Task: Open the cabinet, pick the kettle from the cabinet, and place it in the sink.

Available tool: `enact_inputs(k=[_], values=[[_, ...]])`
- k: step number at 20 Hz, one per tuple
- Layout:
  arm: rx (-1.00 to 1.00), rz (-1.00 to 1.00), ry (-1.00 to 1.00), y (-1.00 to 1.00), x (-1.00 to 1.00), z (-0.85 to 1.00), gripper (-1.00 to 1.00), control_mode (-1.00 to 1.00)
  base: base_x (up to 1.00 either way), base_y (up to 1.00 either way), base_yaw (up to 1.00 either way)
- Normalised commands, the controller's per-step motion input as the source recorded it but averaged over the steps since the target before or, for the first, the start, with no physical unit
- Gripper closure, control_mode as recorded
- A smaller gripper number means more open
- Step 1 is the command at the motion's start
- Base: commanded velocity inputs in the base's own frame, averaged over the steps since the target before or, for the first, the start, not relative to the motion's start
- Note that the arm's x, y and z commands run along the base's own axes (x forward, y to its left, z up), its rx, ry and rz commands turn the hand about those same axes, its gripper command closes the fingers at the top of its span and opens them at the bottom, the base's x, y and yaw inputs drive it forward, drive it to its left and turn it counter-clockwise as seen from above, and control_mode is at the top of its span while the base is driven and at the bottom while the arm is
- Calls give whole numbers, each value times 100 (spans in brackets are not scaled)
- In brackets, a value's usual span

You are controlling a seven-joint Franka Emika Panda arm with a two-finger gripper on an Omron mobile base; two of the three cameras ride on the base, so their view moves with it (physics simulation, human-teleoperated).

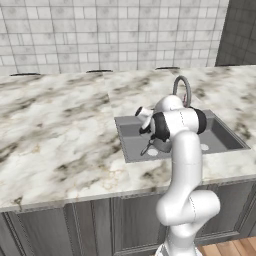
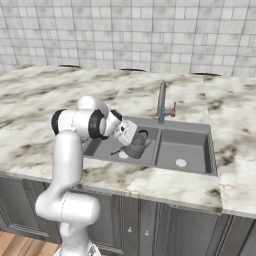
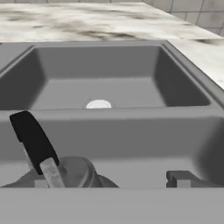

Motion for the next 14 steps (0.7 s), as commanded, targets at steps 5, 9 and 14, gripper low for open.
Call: enact_inputs(k=[5, 9, 14], values=[[-5, 0, 0, 36, -29, -54, -100, -100, 0, 0, 0], [-6, 0, 0, 37, -32, -52, -100, -100, 0, 0, 0], [-5, 0, 0, 30, -34, -47, -100, -100, 0, 0, 0]])
